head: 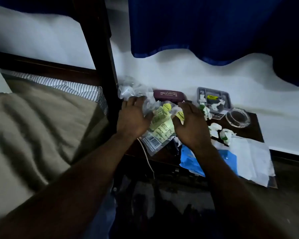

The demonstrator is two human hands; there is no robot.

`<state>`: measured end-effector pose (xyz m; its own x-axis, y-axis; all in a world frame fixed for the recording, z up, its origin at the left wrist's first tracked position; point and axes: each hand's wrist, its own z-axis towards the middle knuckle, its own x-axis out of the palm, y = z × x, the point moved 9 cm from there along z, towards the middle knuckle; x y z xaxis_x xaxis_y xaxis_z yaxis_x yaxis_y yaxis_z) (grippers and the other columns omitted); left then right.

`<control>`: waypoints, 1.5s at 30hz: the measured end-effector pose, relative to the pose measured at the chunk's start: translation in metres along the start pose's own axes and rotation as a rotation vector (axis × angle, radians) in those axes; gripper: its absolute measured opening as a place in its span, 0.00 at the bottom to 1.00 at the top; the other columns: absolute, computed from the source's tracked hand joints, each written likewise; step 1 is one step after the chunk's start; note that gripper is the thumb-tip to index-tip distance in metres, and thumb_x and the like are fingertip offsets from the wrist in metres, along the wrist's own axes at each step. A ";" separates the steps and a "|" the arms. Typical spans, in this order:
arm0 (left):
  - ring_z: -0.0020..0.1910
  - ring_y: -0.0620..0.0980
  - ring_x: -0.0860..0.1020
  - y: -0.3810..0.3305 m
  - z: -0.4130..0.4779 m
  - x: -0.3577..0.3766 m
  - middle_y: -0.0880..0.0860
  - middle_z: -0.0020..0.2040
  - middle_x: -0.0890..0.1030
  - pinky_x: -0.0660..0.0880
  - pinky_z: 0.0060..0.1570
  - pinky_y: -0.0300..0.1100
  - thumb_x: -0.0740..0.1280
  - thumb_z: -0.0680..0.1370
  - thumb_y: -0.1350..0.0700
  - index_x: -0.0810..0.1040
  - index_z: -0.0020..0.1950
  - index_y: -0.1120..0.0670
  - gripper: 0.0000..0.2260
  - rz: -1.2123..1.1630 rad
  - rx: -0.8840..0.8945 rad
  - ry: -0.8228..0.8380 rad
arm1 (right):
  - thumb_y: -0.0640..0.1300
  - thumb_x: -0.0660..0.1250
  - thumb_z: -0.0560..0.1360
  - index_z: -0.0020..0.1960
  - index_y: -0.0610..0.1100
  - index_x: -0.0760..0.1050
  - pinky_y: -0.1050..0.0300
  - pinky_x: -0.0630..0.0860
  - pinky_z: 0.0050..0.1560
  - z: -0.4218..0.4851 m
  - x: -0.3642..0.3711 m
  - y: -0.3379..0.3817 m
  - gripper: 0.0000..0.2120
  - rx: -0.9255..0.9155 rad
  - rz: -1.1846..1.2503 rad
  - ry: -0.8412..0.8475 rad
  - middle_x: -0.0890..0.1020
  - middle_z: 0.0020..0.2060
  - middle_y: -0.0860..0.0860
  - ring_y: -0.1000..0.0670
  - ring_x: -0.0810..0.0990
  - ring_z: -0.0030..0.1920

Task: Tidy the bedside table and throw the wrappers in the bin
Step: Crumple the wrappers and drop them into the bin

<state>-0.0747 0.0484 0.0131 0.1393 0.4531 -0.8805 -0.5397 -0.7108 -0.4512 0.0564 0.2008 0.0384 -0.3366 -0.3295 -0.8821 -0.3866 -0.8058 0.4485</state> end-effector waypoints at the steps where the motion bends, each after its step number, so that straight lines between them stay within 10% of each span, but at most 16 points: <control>1: 0.70 0.64 0.69 -0.003 0.005 0.005 0.58 0.73 0.72 0.72 0.67 0.59 0.68 0.77 0.41 0.69 0.77 0.50 0.30 -0.005 0.022 -0.002 | 0.51 0.65 0.78 0.73 0.41 0.72 0.45 0.72 0.70 0.002 0.006 0.001 0.26 -0.014 0.015 -0.004 0.77 0.69 0.41 0.37 0.74 0.70; 8: 0.71 0.63 0.69 0.000 0.035 0.034 0.57 0.75 0.69 0.73 0.63 0.60 0.70 0.77 0.46 0.54 0.82 0.43 0.38 0.192 -0.017 0.092 | 0.51 0.66 0.76 0.72 0.43 0.72 0.43 0.74 0.66 0.022 0.017 -0.002 0.26 -0.026 -0.034 0.037 0.78 0.66 0.43 0.38 0.75 0.67; 13: 0.59 0.60 0.80 -0.005 0.044 0.025 0.54 0.60 0.83 0.77 0.56 0.55 0.66 0.77 0.50 0.68 0.75 0.47 0.26 0.201 0.037 -0.074 | 0.49 0.69 0.76 0.70 0.44 0.73 0.47 0.74 0.63 0.023 0.017 -0.011 0.24 -0.025 -0.033 0.032 0.78 0.65 0.45 0.40 0.76 0.66; 24: 0.48 0.52 0.83 -0.012 0.050 -0.059 0.51 0.48 0.85 0.80 0.51 0.50 0.67 0.80 0.59 0.83 0.53 0.56 0.06 -0.424 0.069 -0.518 | 0.48 0.71 0.77 0.68 0.45 0.75 0.47 0.75 0.61 0.024 -0.005 -0.011 0.21 -0.029 0.071 -0.079 0.80 0.64 0.45 0.39 0.76 0.64; 29: 0.47 0.41 0.76 0.011 0.048 -0.085 0.54 0.51 0.78 0.74 0.52 0.36 0.66 0.83 0.52 0.81 0.53 0.58 0.10 -0.654 -0.038 -0.674 | 0.49 0.71 0.78 0.69 0.46 0.76 0.51 0.72 0.59 0.024 -0.011 -0.006 0.21 -0.048 0.107 -0.123 0.80 0.63 0.47 0.40 0.76 0.64; 33: 0.43 0.45 0.74 0.026 0.055 -0.085 0.49 0.44 0.76 0.73 0.47 0.44 0.63 0.83 0.49 0.75 0.49 0.51 0.07 -0.863 -0.126 -0.664 | 0.53 0.70 0.77 0.71 0.47 0.74 0.51 0.74 0.60 0.025 -0.011 -0.003 0.24 -0.048 0.150 -0.142 0.81 0.63 0.47 0.41 0.78 0.64; 40: 0.38 0.41 0.72 0.019 0.051 -0.063 0.48 0.41 0.73 0.71 0.44 0.34 0.59 0.80 0.58 0.70 0.49 0.56 0.02 -0.959 -0.218 -0.649 | 0.56 0.74 0.77 0.81 0.64 0.59 0.49 0.82 0.59 0.026 -0.001 0.005 0.38 0.114 0.862 0.008 0.77 0.70 0.57 0.55 0.82 0.63; 45: 0.38 0.37 0.76 -0.010 0.046 -0.042 0.46 0.44 0.78 0.75 0.40 0.38 0.58 0.85 0.62 0.75 0.55 0.52 0.08 -1.042 -0.256 -0.455 | 0.42 0.71 0.80 0.74 0.51 0.73 0.49 0.85 0.54 0.025 0.011 0.017 0.23 0.164 1.139 0.057 0.82 0.63 0.52 0.54 0.84 0.60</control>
<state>-0.1133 0.0609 0.0614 0.0781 0.9960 0.0441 -0.1490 0.0554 -0.9873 0.0246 0.1955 0.0400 -0.5247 -0.8502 0.0431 0.0082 0.0456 0.9989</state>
